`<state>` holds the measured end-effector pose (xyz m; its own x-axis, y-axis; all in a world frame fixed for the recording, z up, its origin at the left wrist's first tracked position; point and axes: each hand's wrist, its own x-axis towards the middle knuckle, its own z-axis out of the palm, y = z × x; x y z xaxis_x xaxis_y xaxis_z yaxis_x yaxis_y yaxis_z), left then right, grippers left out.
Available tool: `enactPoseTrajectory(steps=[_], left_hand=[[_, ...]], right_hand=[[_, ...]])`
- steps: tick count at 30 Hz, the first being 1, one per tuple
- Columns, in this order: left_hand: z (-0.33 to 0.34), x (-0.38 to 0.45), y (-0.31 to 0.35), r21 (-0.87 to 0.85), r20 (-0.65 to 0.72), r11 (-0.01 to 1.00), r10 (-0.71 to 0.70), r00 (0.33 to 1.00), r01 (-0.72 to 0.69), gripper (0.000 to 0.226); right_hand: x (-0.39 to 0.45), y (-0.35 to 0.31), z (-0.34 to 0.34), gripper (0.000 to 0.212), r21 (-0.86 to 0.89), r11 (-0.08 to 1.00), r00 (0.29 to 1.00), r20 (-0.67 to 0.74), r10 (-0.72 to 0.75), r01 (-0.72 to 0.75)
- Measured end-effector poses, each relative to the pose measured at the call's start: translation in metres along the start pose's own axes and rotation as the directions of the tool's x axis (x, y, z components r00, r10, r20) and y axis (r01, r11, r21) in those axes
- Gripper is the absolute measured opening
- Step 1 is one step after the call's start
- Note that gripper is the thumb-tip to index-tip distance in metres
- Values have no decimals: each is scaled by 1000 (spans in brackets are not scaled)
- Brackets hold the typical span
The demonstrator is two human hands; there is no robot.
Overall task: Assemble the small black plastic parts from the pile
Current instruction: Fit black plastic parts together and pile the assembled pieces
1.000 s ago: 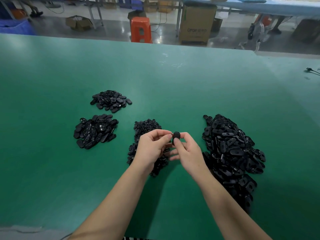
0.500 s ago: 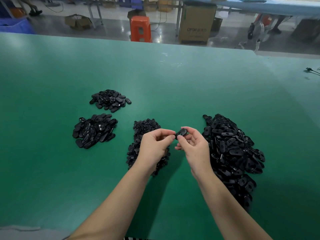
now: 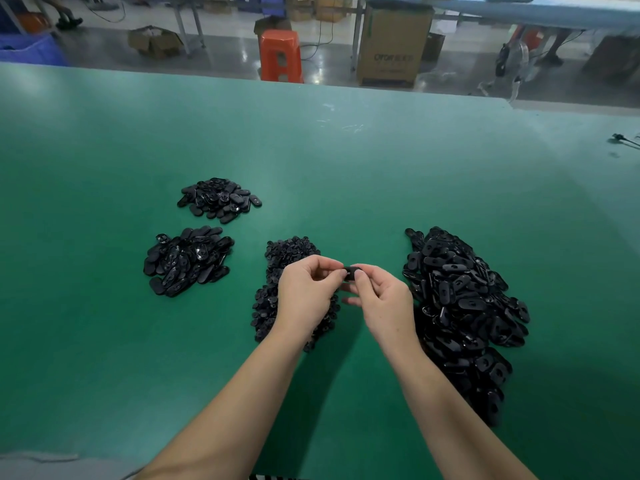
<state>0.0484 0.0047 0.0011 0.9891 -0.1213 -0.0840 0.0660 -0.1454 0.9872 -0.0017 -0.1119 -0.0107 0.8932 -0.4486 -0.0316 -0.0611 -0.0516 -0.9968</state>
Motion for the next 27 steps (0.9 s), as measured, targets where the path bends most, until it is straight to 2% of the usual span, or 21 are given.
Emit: enactPoseTrajectory(steps=[4, 11, 18, 23, 27], left_hand=[[0, 0, 0, 30, 5, 1000, -2, 1000, 1, 8], [-1, -2, 3, -63, 40, 997, -41, 998, 43, 4], [-3, -4, 6, -46, 49, 998, -34, 998, 36, 4], [-6, 0, 3, 22, 3, 1000, -12, 1000, 12, 12], [-14, 1, 2, -52, 87, 998, -31, 996, 36, 18]], right_hand=[[-3, -3, -1, 26, -83, 994, 998, -5, -70, 70], [-5, -4, -3, 23, -128, 989, 998, 6, -68, 68], [-6, -6, -1, 25, -116, 991, 998, 17, -63, 65], [-8, -8, -2, 22, -13, 1000, 999, 33, -28, 29], [-7, -13, -4, 14, 158, 986, 995, 90, 46, -60]])
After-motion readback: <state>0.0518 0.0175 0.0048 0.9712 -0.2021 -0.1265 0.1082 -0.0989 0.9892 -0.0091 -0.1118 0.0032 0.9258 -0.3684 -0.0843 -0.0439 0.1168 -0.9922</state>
